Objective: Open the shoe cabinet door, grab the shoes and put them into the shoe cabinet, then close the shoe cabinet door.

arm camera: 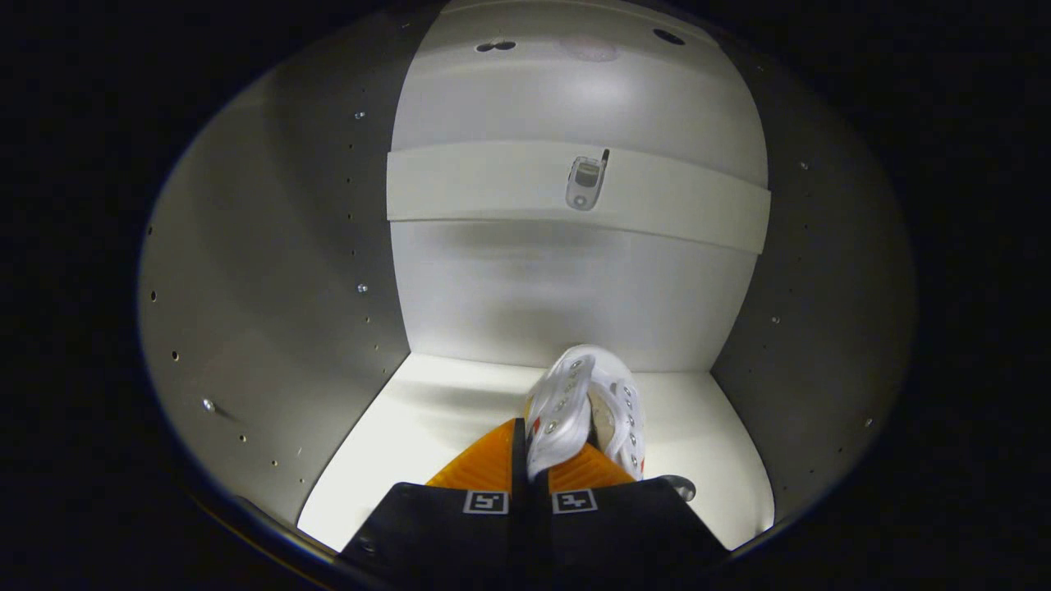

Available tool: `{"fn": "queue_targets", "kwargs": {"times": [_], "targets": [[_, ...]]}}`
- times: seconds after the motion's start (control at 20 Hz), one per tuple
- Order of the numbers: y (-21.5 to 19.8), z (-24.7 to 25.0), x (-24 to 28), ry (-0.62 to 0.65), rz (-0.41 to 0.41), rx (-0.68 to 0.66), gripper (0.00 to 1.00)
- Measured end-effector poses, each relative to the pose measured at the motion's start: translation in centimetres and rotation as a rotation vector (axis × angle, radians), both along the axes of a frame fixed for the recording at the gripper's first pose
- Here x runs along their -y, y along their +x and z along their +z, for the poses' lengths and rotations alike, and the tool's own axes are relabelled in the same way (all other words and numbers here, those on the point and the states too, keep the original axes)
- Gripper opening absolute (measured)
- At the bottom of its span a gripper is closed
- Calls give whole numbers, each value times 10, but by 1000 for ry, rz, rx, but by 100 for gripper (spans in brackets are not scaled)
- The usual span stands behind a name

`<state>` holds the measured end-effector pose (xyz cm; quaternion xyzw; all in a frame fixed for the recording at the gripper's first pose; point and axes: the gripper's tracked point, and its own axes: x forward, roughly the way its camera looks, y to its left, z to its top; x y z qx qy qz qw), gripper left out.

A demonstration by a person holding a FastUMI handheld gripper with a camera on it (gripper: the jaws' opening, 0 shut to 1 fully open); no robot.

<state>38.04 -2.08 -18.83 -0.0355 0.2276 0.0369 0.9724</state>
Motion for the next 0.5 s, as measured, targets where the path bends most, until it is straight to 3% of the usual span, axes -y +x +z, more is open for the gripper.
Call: {"fn": "queue_targets", "kwargs": {"times": [0.5], "targets": [[-17,-7,1,-32,6,-76,9]]}}
